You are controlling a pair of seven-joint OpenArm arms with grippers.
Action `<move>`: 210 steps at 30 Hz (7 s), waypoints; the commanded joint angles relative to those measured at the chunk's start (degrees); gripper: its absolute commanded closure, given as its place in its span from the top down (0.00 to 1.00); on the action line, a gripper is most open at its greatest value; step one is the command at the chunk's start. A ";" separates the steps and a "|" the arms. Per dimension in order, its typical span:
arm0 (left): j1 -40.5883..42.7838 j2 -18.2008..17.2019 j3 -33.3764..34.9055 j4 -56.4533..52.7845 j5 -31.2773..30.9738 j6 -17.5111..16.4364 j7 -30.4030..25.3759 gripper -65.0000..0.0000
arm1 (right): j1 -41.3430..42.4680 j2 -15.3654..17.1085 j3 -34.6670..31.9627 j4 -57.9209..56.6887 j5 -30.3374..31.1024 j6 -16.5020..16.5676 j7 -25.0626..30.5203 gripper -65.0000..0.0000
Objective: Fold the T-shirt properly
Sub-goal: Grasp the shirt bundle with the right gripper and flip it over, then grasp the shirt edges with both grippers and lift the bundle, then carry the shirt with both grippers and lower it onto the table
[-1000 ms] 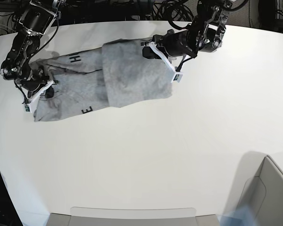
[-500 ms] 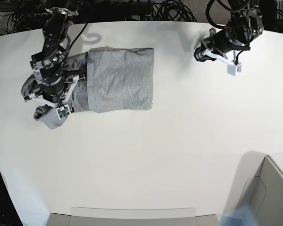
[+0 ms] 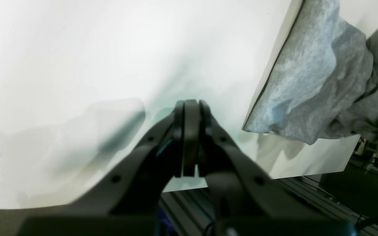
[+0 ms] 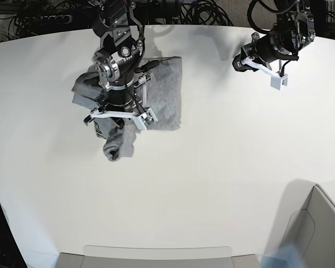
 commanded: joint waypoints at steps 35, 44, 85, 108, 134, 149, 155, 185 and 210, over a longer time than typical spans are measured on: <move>-0.51 -0.53 -0.11 -2.78 -1.16 -0.02 -0.32 0.00 | 4.87 -0.34 -24.05 -4.56 9.05 -16.54 -5.72 0.49; -0.51 -0.53 -0.02 -2.78 -1.16 -0.02 -0.32 0.00 | 2.67 0.10 -20.62 -1.74 9.58 -16.27 -5.72 0.49; -0.51 1.58 1.38 2.24 -1.69 -0.02 -0.32 0.00 | 12.69 2.03 -15.61 -10.71 27.69 -13.02 3.34 0.09; -28.55 -0.96 47.45 1.62 0.77 0.59 -2.52 0.00 | 7.33 9.68 20.52 -16.07 33.84 8.17 3.16 0.00; -34.62 -3.43 47.10 -19.13 14.31 0.50 -2.61 0.00 | -3.84 9.68 10.85 -15.98 37.62 7.90 3.16 0.00; -36.20 -3.51 41.30 -9.02 14.22 0.59 -2.52 0.00 | 1.09 6.51 14.54 -2.36 37.71 7.90 3.69 0.00; -32.60 -0.79 41.82 -2.95 14.22 0.50 -2.52 0.00 | 11.37 10.03 18.24 -9.48 37.71 8.17 3.25 0.00; -31.45 -3.95 26.97 -17.28 22.04 0.50 0.21 0.00 | 6.36 9.24 1.45 -19.32 37.71 7.99 3.60 0.00; -32.77 2.46 28.46 -20.36 22.04 0.50 -8.41 0.00 | 21.22 6.95 3.38 -39.19 37.62 -2.12 14.15 0.00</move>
